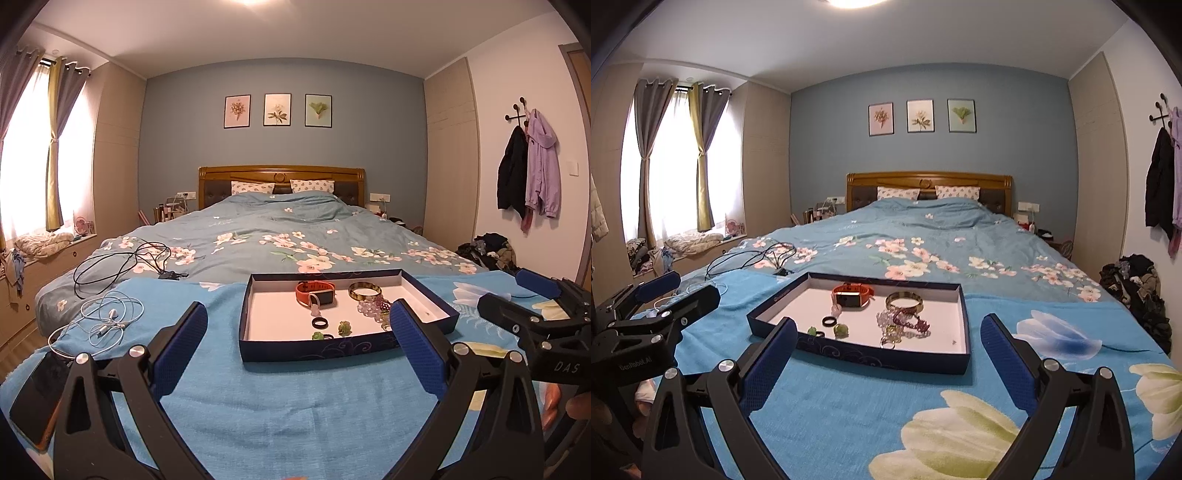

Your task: Organize jewelry

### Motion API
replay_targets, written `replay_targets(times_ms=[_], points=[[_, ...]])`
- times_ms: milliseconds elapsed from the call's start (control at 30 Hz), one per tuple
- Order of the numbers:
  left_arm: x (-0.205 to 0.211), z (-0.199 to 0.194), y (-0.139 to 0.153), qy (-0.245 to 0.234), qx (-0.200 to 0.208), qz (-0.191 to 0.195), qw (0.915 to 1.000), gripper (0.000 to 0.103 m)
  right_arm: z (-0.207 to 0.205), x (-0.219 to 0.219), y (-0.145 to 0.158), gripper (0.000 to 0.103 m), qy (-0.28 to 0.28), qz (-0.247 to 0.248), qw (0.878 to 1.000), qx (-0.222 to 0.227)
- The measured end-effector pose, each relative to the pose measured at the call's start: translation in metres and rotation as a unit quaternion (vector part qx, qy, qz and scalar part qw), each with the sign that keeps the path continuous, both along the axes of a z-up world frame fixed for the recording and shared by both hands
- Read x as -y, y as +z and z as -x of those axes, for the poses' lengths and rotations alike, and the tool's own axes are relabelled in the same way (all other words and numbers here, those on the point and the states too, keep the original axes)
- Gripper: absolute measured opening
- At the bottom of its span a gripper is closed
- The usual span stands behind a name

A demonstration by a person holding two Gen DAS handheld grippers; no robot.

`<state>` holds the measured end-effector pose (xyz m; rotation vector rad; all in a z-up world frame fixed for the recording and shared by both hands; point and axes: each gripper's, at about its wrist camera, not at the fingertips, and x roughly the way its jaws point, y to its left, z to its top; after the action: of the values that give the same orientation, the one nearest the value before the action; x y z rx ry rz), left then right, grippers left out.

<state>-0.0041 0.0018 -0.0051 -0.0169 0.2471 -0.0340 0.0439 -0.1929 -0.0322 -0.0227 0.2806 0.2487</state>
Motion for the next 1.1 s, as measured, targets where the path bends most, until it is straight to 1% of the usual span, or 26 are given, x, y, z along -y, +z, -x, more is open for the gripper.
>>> replay_targets(times_ms=[1100], points=[[0.0000,0.0015,0.0014,0.004,0.007,0.000,1.0000,0.097,-0.0008,0.0007,-0.0010,0.096,-0.004,-0.006,1.000,-0.003]])
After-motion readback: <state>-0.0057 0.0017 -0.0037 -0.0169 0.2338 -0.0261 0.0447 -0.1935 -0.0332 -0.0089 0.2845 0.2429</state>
